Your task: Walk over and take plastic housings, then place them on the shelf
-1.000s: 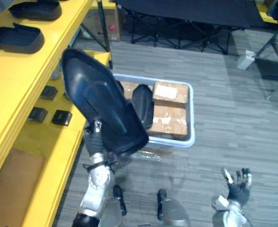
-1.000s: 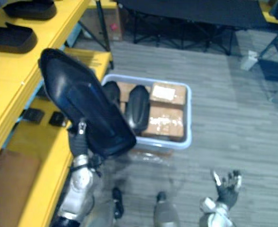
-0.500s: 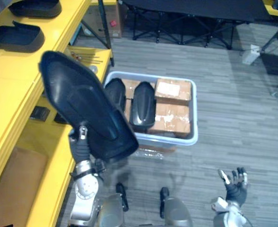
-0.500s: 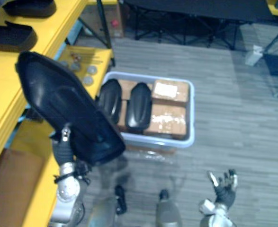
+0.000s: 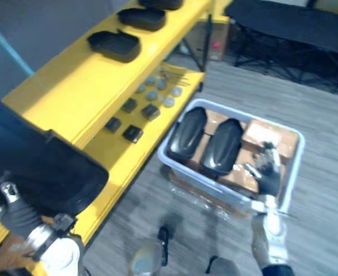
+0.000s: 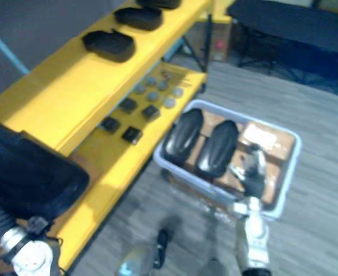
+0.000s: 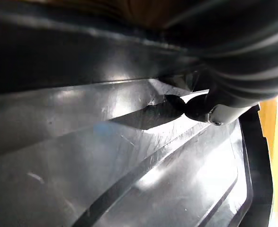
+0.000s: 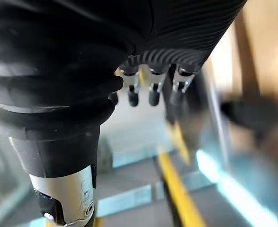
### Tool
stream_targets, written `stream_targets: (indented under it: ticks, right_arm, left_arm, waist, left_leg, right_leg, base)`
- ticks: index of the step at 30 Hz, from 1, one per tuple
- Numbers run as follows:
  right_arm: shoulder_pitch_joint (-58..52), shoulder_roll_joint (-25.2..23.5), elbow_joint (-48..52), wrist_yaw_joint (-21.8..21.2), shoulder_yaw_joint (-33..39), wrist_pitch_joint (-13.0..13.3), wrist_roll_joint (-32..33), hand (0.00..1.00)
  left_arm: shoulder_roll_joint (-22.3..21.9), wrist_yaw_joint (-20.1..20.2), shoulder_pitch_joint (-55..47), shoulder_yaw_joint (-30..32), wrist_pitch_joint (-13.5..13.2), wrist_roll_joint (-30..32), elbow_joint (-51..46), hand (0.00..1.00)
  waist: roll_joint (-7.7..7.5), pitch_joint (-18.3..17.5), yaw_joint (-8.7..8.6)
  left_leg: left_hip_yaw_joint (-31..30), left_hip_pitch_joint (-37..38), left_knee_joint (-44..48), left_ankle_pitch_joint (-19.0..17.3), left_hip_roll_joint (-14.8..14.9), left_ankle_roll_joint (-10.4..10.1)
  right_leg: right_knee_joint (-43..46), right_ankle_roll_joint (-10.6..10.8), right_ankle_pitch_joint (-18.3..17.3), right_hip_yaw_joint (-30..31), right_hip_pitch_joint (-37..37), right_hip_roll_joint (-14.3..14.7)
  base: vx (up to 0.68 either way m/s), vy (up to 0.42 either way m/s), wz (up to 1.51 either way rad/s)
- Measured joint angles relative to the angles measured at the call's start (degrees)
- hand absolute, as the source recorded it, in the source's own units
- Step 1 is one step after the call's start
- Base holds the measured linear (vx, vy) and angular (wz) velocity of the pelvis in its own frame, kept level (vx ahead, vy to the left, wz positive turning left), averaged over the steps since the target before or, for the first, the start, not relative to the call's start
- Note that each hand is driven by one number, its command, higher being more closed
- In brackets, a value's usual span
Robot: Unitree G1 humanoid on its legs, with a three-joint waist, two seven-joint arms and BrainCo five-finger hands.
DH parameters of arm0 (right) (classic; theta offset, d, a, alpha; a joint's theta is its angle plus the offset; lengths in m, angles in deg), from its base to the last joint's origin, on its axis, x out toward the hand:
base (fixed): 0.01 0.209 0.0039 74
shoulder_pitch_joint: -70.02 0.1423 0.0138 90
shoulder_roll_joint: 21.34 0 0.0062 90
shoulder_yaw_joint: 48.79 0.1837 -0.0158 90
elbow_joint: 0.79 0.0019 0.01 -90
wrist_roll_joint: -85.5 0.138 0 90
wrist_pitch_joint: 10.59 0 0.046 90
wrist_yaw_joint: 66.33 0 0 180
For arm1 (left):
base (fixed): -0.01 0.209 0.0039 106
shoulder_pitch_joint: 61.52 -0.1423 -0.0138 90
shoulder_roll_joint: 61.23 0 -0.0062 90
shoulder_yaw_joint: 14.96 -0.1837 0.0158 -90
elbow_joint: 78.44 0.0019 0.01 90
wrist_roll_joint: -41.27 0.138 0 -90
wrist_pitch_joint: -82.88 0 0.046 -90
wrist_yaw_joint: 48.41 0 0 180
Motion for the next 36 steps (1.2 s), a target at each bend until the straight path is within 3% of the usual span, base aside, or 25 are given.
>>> stream_targets:
  ticks: [3,7,11,13,16,19,24,30,34,36]
  right_arm:
    - [3.7,-1.7,-0.6,-0.8,-5.4,-0.8,0.0,0.0]
    - [6.8,-2.6,-2.9,-3.9,-10.0,-1.9,-0.5,0.0]
    - [7.1,-2.5,-2.9,-2.5,-13.2,-4.9,-5.1,0.0]
    - [7.1,-2.3,-2.9,-2.3,-13.9,-5.8,-5.9,0.0]
    - [6.9,-1.7,-2.9,-2.4,-13.8,-6.1,-6.8,0.0]
    - [6.4,0.1,-2.8,-2.4,-13.7,-6.3,-7.5,0.0]
    - [4.7,1.7,-2.8,-2.9,-12.3,-6.8,-7.8,0.0]
    - [4.6,1.9,-2.1,-8.6,-11.9,-6.8,-7.4,0.0]
    - [4.7,2.1,-2.0,-8.9,-11.8,-7.2,-6.3,0.0]
    - [4.7,3.0,-2.0,-7.8,-11.1,-7.9,-6.2,0.0]
  left_arm:
    - [-2.1,0.1,-2.1,1.9,0.1,0.2,0.0,1.0]
    - [-3.1,0.9,-3.4,3.9,0.0,-0.2,0.0,1.0]
    - [-3.3,6.7,-4.3,6.0,0.0,-3.1,0.2,1.0]
    - [-3.5,8.8,-4.9,6.6,0.0,-5.9,0.2,1.0]
    - [-3.6,14.2,-5.3,6.9,-0.1,-14.0,0.5,1.0]
    - [-3.6,16.7,-4.6,6.8,-0.4,-18.1,1.5,1.0]
    - [-3.5,16.5,-3.6,6.2,-0.5,-20.9,3.8,1.0]
    - [-3.3,14.8,-3.7,6.1,-0.2,-20.6,4.9,1.0]
    - [-3.0,14.2,-3.5,6.0,0.1,-20.7,6.8,1.0]
    - [-3.0,16.2,-3.3,5.8,0.9,-20.8,7.6,1.0]
  waist:
    - [-0.86,-0.6,2.63]
    - [-2.54,-1.6,4.38]
    - [-5.11,-3.2,6.0]
    - [-5.64,-3.5,7.1]
    - [-5.79,-3.6,7.1]
    - [-5.84,-3.6,6.72]
    - [-6.43,-3.2,6.06]
    - [-6.43,-3.2,5.96]
    - [-6.82,-3.2,5.99]
    - [-6.89,-3.1,5.57]
  left_leg:
    - [-2.9,0.0,-0.9,0.5,-1.0,-0.2]
    - [-6.4,0.0,-0.8,0.6,-2.6,-0.3]
    - [-9.6,-0.1,-0.8,0.6,-4.1,-0.1]
    - [-9.6,-0.1,-0.8,0.6,-4.2,-0.1]
    - [-9.5,-0.2,-0.7,0.6,-4.3,0.0]
    - [-9.3,-1.3,0.3,0.6,-3.9,0.0]
    - [-8.9,-2.1,1.8,0.4,-3.1,-0.4]
    - [-8.9,-2.5,1.8,0.4,-2.6,-0.6]
    - [-11.3,-5.3,1.9,2.7,-4.5,-1.0]
    - [-7.4,-5.9,2.0,4.3,-5.3,0.9]
  right_leg:
    - [-1.2,0.0,0.0,-2.9,1.9,0.1]
    - [-1.6,-0.2,-0.1,-6.5,4.1,0.1]
    - [-1.2,-0.6,-0.4,-8.2,5.5,0.0]
    - [-0.8,-0.9,-0.5,-8.1,5.4,-0.1]
    - [-1.0,-1.8,-1.1,-7.8,5.3,-0.1]
    - [-0.6,-2.8,-1.9,-6.5,4.4,0.4]
    - [1.5,-2.0,-3.5,-5.1,3.1,0.4]
    - [1.7,-1.3,-4.6,-5.3,2.5,1.0]
    - [0.5,0.3,-3.7,-12.4,4.6,1.7]
    - [-0.8,0.8,-3.3,-18.2,7.5,1.7]
  base:
    - [0.08,-0.054,0.55]
    - [0.05,-0.025,0.51]
    - [0.04,-0.021,0.46]
    - [0.01,-0.008,0.1]
    - [-0.03,-0.005,-0.03]
    - [-0.07,-0.015,-0.07]
    - [-0.07,-0.007,-0.07]
    - [-0.06,-0.026,-0.02]
    - [0.04,-0.058,0.9]
    - [0.06,-0.005,1.52]
